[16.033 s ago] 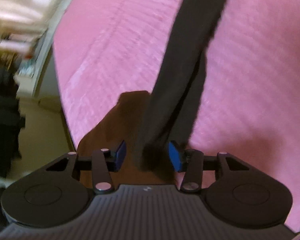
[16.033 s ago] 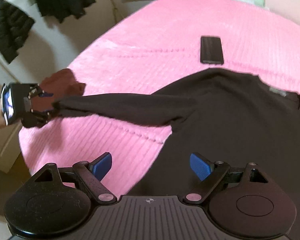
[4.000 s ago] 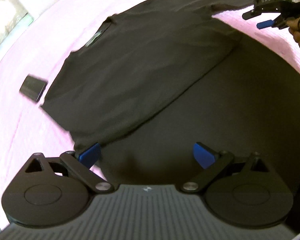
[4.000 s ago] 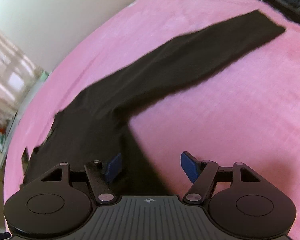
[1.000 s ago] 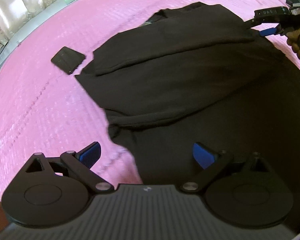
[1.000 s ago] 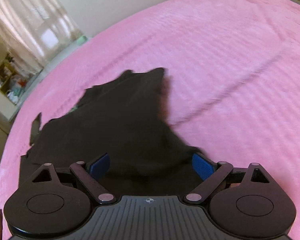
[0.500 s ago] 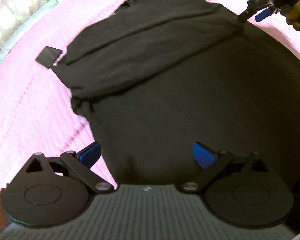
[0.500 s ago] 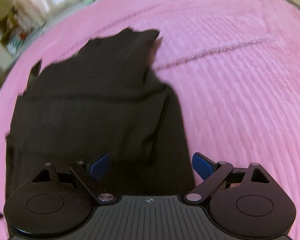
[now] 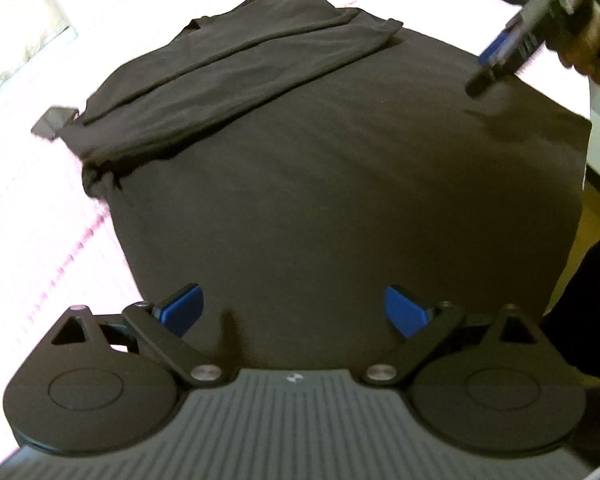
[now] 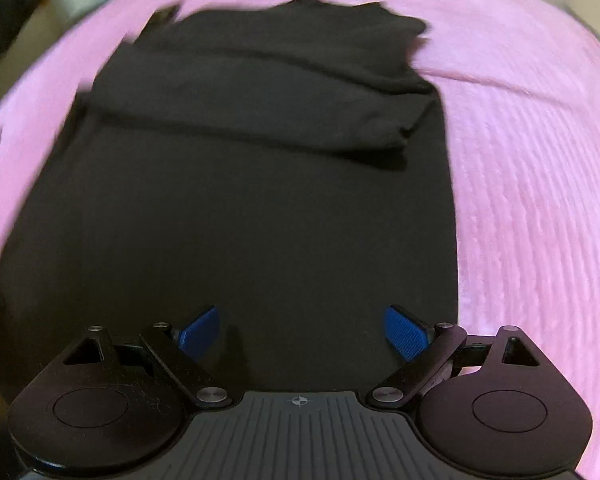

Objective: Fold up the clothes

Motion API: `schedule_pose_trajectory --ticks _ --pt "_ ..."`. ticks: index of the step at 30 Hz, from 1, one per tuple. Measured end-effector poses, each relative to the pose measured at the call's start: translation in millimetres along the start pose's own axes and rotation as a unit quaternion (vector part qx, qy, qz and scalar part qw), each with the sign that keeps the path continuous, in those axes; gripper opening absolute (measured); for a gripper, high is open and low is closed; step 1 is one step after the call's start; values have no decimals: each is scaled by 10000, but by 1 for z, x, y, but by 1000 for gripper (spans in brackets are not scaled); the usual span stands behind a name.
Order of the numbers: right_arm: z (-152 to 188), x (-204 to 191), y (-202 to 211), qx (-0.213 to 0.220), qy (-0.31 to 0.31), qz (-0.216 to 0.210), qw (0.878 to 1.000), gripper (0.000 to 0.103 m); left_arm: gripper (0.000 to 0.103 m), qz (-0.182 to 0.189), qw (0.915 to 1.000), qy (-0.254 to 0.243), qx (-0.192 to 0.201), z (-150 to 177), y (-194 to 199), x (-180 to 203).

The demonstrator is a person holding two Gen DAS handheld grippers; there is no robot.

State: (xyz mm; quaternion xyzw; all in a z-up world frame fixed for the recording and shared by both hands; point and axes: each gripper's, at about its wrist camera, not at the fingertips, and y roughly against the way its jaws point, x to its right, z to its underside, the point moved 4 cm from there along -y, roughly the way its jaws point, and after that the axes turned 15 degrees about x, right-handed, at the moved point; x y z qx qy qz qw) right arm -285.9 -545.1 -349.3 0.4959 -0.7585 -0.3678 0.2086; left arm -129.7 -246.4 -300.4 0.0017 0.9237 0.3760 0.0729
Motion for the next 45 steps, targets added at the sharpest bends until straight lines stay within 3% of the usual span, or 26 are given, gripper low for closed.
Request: schedule_pose_trajectory --ticks 4,6,9,16,24,28,31,34,37,41,43,45 --pt "24 -1 -5 80 699 -248 9972 92 96 -221 9995 198 72 11 -5 13" --pt "33 2 -2 255 731 -386 9963 92 96 -367 9991 179 75 20 -8 20" --pt "42 9 -3 442 648 -434 9960 101 96 -489 9980 389 75 31 -8 24" --pt "52 7 5 902 859 -333 9917 102 96 -737 9947 558 454 48 10 27" --pt "77 -6 31 1283 1148 91 9850 102 96 -1135 9878 -91 1062 70 47 44" --pt "89 -8 44 1236 946 100 9878 102 96 -1358 9857 -33 1001 88 71 59" --pt "97 -17 61 1323 1258 79 9832 102 96 -1220 9852 -422 1130 89 83 84" --pt "105 -22 77 1482 1441 -329 9778 102 96 -1082 9837 -992 1036 93 85 111" --pt "108 -24 85 1654 1712 -611 9693 102 95 -1178 9753 -1649 876 101 79 128" --pt "101 -22 80 1766 1834 -843 9634 102 93 -1423 9530 -2605 602 111 70 131" --pt "96 -19 75 1783 1823 -941 9623 102 79 -1503 9350 -3189 390 118 65 126" --pt "91 -18 71 1688 1794 -978 9643 102 74 -1432 9276 -3447 160 122 62 119"
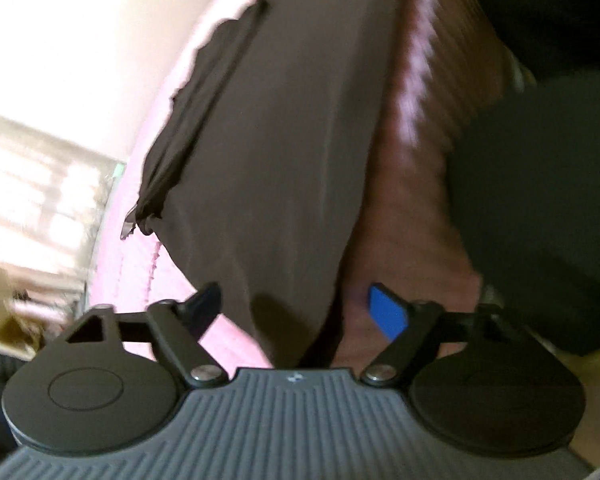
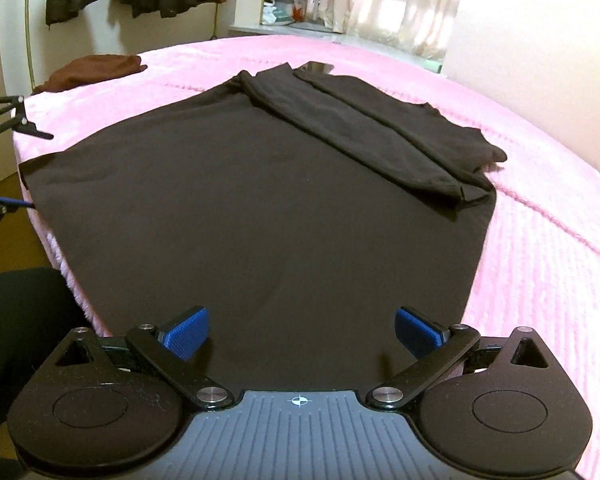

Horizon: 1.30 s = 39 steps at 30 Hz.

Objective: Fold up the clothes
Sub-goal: 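Grasp the sweater hem with the left gripper and lift it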

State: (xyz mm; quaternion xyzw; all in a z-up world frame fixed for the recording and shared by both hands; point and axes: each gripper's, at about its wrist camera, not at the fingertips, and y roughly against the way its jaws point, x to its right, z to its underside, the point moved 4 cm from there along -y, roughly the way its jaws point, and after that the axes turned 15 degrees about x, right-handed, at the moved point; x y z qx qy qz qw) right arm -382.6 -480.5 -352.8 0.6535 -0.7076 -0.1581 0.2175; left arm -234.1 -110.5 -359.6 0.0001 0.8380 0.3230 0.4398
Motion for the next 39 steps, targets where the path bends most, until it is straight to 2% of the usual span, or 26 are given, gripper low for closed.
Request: schedule_pose_trajectory --ticks 2,3,5,6,7,10,13,14,15,16,17,20,21,25,29,32,34,35,37,39 --pt "-1 3 -2 -168 -99 -22 9998 102 73 161 9998 -75 -88 5 -2 -6" --pt "-3 2 0 -231 -88 -19 9997 102 67 238 9997 -34 -84 5 -1 -10" --pt "-9 -1 7 -218 98 -25 9997 102 54 362 9993 61 -56 3 2 -18" --pt "-13 -3 10 -167 197 -48 9997 102 39 330 9994 92 -8 3 6 -21" --pt "-15 -4 12 -105 268 -58 9996 102 31 244 9996 106 25 3 9 -24" --pt "-16 -4 19 216 418 -12 9989 102 29 -9 9999 57 132 3 12 -27" --pt "-8 -15 33 369 504 97 9980 102 31 -181 9981 -554 213 5 7 -17" --pt "-5 -21 42 389 486 104 9980 102 31 -132 9981 -592 119 7 5 -14" --pt "-1 -27 50 417 547 63 9976 102 23 -87 9980 -621 34 8 3 -12" --pt "3 -34 59 452 665 -12 9968 102 9 -76 9984 -558 24 8 5 -12" --pt "8 -41 68 486 783 -88 9957 102 7 -109 9991 -401 23 6 8 -16" --pt "22 -58 73 362 1154 -90 9926 102 5 -283 9989 364 84 0 19 -39" --pt "26 -65 71 347 1277 -142 9911 102 5 -397 9965 723 160 -3 22 -53" --pt "25 -91 47 492 1688 -219 9842 102 5 -665 9838 1612 421 -16 28 -102" --pt "23 -106 21 692 2031 -22 9767 99 5 -658 9806 1780 493 -29 32 -128" --pt "32 -106 9 557 2422 100 9686 86 5 -641 9800 1816 497 -32 35 -138" --pt "43 -99 14 530 2637 253 9628 84 5 -658 9796 1846 451 -29 35 -141" --pt "48 -93 17 520 2728 362 9600 76 5 -663 9794 1862 412 -27 36 -139" --pt "58 -80 27 428 2883 631 9545 68 5 -651 9790 1899 347 -23 37 -135" --pt "70 -66 33 307 3045 815 9485 68 5 -621 9790 1922 289 -20 34 -129"
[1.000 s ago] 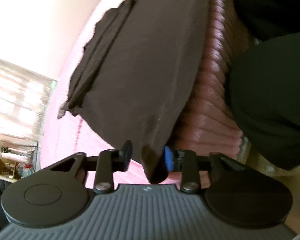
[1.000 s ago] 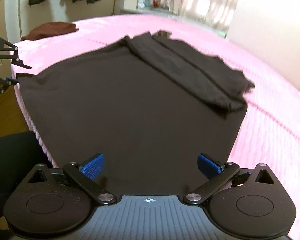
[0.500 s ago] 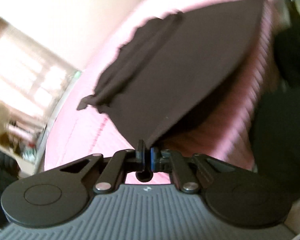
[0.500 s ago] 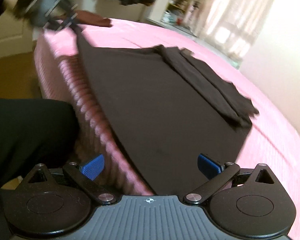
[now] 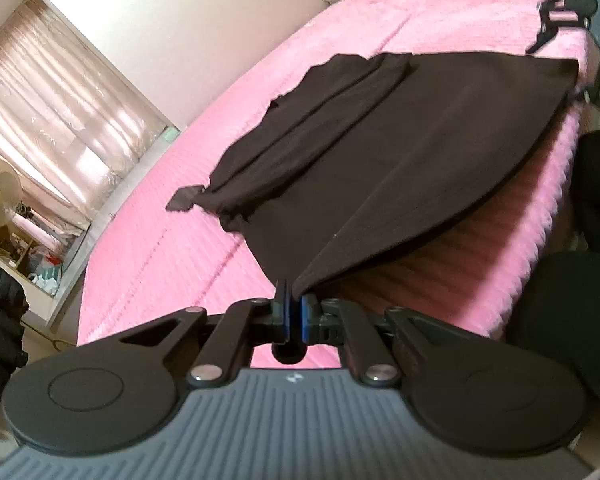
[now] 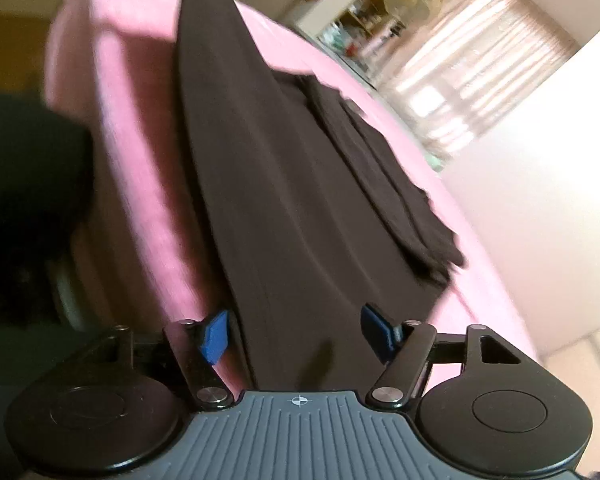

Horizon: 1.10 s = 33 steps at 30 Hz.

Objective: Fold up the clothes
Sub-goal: 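Grasp the sweater hem with the left gripper and lift it, then grasp the hem with the right gripper while the left gripper lifts the hem too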

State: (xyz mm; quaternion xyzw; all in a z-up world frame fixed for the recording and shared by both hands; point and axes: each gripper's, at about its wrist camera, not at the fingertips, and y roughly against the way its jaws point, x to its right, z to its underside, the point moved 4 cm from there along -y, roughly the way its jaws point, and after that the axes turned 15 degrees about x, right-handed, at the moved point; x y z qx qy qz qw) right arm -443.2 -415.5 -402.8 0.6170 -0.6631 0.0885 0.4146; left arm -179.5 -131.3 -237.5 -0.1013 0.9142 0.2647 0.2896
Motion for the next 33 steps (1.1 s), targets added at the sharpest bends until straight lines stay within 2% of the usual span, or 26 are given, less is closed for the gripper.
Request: schedule_pose_trajectory --ticks 3,5,6,7,8,10,14,18,21,24,29,33 --pt "21 5 6 -127 280 144 9994 66 5 60 9999 45 -72 4 -2 9" --pt "26 4 6 -105 452 132 9988 48 5 75 9999 21 -118 8 -4 16" --pt "28 2 5 -94 531 100 9985 45 5 87 9999 -17 -144 9 -5 19" --pt "29 0 5 -84 609 53 9981 36 5 93 9998 -61 -156 10 -4 21" --pt "30 -2 5 -73 686 6 9976 21 5 98 9998 -104 -168 11 -4 23" --pt "29 3 8 -98 524 -82 9985 1 5 95 9996 -186 -184 13 -3 26" --pt "20 27 28 -68 295 -72 9995 1 4 -44 9994 -321 -151 10 10 22" --pt "-3 60 70 98 447 285 9985 1 4 -234 9985 -467 142 -9 46 22" --pt "-22 68 107 245 475 441 9976 1 3 -275 9982 -467 244 -19 76 30" --pt "-34 60 149 311 467 314 9979 1 3 -188 9987 -401 239 -20 112 42" --pt "-37 35 210 123 384 -150 9991 1 3 165 9996 -63 222 -14 176 65" --pt "-42 19 232 37 308 -321 9990 1 3 368 9993 19 118 -10 195 80"
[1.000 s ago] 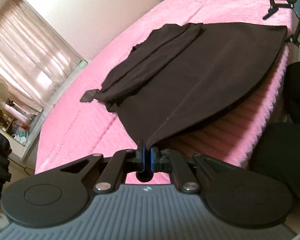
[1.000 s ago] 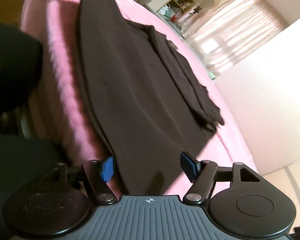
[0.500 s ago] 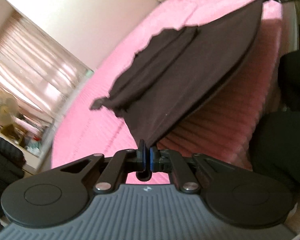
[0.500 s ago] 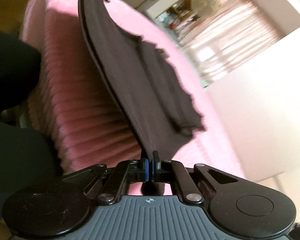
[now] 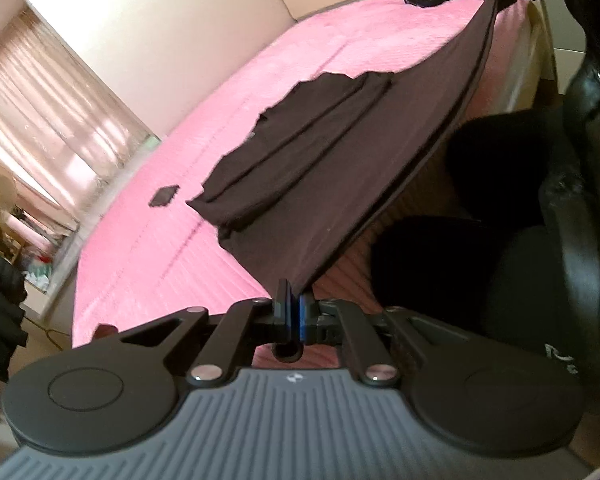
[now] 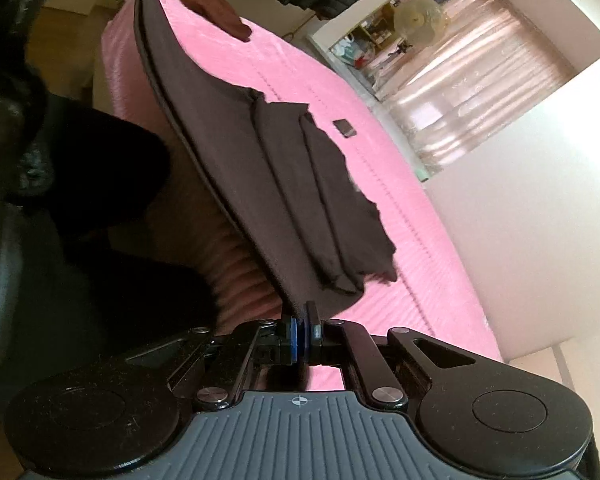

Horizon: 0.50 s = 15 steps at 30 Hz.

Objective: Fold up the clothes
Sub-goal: 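Grasp the hem with the right gripper while the left gripper lifts the hem too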

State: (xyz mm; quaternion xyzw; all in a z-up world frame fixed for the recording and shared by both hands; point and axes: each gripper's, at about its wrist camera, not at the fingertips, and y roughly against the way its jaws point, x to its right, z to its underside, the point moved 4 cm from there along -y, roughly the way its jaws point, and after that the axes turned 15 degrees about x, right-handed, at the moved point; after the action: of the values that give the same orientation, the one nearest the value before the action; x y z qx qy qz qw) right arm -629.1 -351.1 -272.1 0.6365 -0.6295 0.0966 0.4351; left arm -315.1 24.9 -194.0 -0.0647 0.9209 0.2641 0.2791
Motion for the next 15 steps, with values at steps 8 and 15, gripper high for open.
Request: schedule_pose_trajectory --ticks 8,15 --pt "-11 -16 48 -197 36 -905 9957 1 3 343 9990 266 -97 4 38 10" --pt "-26 21 37 -56 372 -438 9983 1 3 46 9999 -46 94 -8 26 -1"
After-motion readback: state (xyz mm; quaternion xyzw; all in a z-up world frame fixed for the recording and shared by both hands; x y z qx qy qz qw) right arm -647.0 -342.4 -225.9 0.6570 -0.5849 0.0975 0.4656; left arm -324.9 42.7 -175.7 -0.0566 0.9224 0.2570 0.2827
